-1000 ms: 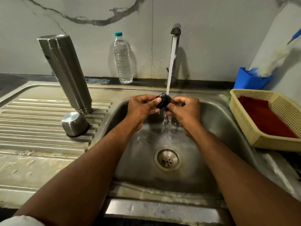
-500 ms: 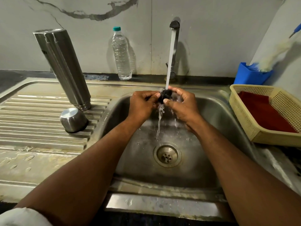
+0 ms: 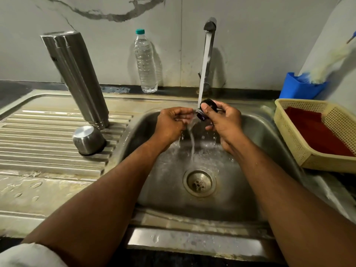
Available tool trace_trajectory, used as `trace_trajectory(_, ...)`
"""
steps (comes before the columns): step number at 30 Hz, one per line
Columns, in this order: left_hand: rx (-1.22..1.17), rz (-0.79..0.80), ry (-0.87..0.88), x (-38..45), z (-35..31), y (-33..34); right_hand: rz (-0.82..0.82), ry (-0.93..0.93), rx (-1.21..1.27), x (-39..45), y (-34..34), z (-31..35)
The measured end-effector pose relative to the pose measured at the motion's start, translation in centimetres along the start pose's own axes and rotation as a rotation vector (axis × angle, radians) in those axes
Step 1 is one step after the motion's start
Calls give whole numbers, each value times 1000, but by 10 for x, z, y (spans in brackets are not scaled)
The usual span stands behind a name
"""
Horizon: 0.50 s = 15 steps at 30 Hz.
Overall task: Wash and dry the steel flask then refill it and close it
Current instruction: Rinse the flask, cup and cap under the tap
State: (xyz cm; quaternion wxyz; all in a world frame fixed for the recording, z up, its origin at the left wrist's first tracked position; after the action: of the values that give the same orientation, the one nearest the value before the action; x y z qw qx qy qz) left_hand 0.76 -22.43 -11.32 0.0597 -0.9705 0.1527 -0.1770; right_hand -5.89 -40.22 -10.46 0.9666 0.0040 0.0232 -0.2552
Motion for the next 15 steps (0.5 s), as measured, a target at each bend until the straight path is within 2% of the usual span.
trace_trajectory(4, -3, 5, 32, 0, -4, 0, 35, -26, -5, -5, 5, 5)
trace_trajectory(10, 18, -82, 8, -1, -3, -10, 38, -39, -69, -4, 8, 5)
trace_trajectory(15, 101, -91, 10, -4, -12, -17, 60, 27, -10, -11, 11, 4)
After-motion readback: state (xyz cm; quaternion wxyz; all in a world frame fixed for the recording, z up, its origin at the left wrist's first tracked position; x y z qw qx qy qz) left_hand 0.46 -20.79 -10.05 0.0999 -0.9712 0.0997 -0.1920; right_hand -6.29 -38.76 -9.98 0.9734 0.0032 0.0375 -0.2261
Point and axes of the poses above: each hand's wrist, its own x-axis towards the middle knuckle, its own y-axis out of the palm, z = x × y, the point moved 10 cm from there along x, towards the middle knuckle, and after that the axes turned 7 degrees about y, right-handed, at the moved point
